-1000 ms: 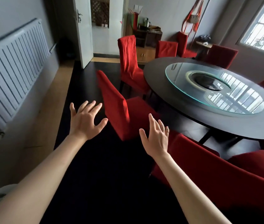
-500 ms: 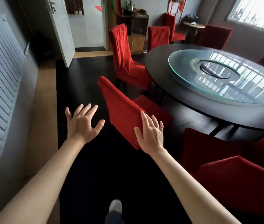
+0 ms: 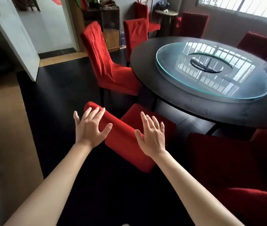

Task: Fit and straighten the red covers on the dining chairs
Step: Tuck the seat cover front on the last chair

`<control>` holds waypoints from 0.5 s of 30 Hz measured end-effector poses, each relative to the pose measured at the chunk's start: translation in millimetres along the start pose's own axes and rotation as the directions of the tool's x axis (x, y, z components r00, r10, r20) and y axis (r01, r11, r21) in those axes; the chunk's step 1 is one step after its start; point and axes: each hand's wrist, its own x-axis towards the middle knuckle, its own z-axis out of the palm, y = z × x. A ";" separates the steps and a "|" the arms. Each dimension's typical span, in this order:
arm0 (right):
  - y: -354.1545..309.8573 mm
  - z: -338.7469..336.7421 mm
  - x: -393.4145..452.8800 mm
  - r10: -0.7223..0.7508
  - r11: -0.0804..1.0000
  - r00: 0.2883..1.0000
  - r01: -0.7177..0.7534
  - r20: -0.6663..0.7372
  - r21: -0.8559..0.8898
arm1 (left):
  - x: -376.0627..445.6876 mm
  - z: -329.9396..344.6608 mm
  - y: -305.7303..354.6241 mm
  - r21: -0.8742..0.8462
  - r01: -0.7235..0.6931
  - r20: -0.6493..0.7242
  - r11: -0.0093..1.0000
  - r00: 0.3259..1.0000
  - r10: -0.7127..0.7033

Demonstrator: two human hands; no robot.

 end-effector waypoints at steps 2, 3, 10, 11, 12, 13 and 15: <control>-1.6 5.6 12.4 0.035 0.999 0.999 -0.035 -0.018 -0.010 | 23.4 10.3 -9.2 -0.033 -0.043 0.016 0.999 0.999 0.043; -2.7 10.8 18.4 0.064 0.998 0.997 -0.065 -0.030 -0.013 | 37.4 16.5 -14.1 -0.049 -0.075 0.026 0.996 0.997 0.076; -28.9 63.6 52.1 0.296 0.950 0.953 -0.301 -0.071 -0.082 | 122.4 58.1 -44.6 -0.140 -0.319 0.115 0.937 0.935 0.335; -33.2 72.4 57.0 0.322 0.940 0.944 -0.327 -0.067 -0.096 | 129.4 63.8 -50.4 -0.170 -0.342 0.124 0.924 0.923 0.364; -36.5 81.1 61.5 0.346 0.930 0.936 -0.351 -0.061 -0.109 | 135.6 69.5 -56.5 -0.195 -0.360 0.135 0.912 0.911 0.389; -38.8 89.2 64.8 0.370 0.920 0.927 -0.374 -0.057 -0.120 | 140.4 75.4 -62.4 -0.211 -0.379 0.151 0.901 0.898 0.413; -40.3 102.2 69.8 0.415 0.897 0.909 -0.418 -0.050 -0.148 | 147.5 89.1 -71.4 -0.233 -0.410 0.176 0.882 0.874 0.453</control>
